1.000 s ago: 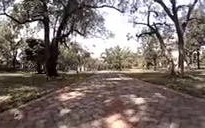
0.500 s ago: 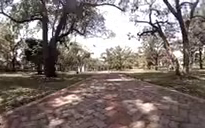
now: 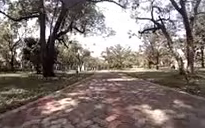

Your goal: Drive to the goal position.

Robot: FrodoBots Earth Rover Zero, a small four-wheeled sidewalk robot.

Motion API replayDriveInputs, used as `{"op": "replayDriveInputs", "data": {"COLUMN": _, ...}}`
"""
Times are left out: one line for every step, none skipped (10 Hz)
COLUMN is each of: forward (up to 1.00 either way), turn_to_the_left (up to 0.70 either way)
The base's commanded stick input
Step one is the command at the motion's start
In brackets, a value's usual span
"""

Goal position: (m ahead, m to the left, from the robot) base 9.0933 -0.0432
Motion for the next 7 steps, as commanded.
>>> {"op": "replayDriveInputs", "data": {"forward": 0.70, "turn_to_the_left": 0.00}}
{"op": "replayDriveInputs", "data": {"forward": 0.70, "turn_to_the_left": 0.00}}
{"op": "replayDriveInputs", "data": {"forward": 0.70, "turn_to_the_left": 0.00}}
{"op": "replayDriveInputs", "data": {"forward": 0.70, "turn_to_the_left": 0.00}}
{"op": "replayDriveInputs", "data": {"forward": 0.70, "turn_to_the_left": 0.00}}
{"op": "replayDriveInputs", "data": {"forward": 0.70, "turn_to_the_left": 0.00}}
{"op": "replayDriveInputs", "data": {"forward": 0.70, "turn_to_the_left": 0.00}}
